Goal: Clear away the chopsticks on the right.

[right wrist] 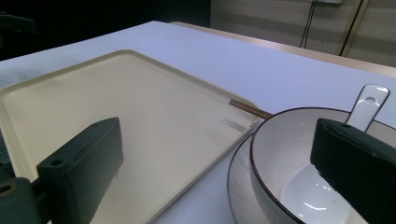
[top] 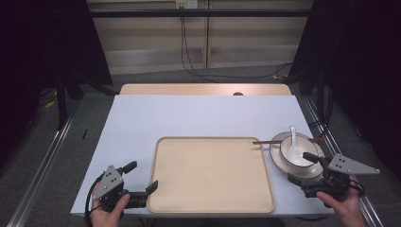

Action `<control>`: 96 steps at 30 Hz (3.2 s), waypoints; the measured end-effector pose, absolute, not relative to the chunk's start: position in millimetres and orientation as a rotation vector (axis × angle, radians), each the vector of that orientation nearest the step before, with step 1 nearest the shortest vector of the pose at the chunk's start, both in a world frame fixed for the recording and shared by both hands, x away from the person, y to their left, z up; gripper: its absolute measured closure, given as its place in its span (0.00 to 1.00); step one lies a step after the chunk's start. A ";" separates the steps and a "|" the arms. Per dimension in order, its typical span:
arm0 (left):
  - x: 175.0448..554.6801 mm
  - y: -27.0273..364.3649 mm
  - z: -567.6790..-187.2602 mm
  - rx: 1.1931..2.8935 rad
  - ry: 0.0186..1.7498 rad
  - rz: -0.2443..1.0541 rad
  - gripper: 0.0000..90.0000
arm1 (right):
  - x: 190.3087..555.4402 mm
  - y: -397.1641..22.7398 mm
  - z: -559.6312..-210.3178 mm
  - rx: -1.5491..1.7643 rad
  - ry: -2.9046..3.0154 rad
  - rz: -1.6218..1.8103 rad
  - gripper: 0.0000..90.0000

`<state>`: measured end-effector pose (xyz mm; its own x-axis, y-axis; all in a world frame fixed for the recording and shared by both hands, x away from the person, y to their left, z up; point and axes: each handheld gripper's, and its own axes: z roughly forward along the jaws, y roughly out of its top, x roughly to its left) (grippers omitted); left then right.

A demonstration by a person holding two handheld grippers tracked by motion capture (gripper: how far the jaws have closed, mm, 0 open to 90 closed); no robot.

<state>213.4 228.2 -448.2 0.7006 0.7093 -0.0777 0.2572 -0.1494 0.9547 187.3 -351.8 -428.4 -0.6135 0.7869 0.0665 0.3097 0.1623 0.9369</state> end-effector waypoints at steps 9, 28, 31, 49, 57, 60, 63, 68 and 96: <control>214.7 234.5 -447.3 1.702 0.797 0.466 0.03 | 187.8 -357.1 -428.1 1.049 2.036 1.449 0.03; 211.7 240.3 -448.7 1.709 0.758 0.467 0.01 | 209.3 -394.1 -422.7 1.015 2.155 1.403 0.05; 212.1 241.1 -448.9 1.714 0.761 0.472 0.01 | 219.2 -401.5 -416.0 1.039 2.175 1.416 0.07; 213.5 241.2 -449.3 1.718 0.765 0.478 0.01 | 279.2 -454.8 -394.4 1.004 2.269 1.225 0.21; 214.3 241.4 -449.5 1.729 0.765 0.484 0.01 | 322.1 -472.3 -410.6 1.121 2.328 1.002 0.20; 214.1 241.5 -449.7 1.728 0.764 0.483 0.01 | 336.2 -472.7 -418.2 1.109 2.397 0.928 0.32; 214.1 241.5 -449.8 1.725 0.768 0.481 0.01 | 343.6 -468.9 -420.5 1.073 2.441 0.890 0.46; 214.5 240.5 -449.9 1.730 0.763 0.481 0.01 | 348.6 -461.6 -423.5 0.984 2.513 0.856 0.66; 215.9 243.1 -450.7 1.727 0.770 0.485 0.02 | 359.9 -450.0 -438.7 0.849 2.623 0.782 0.76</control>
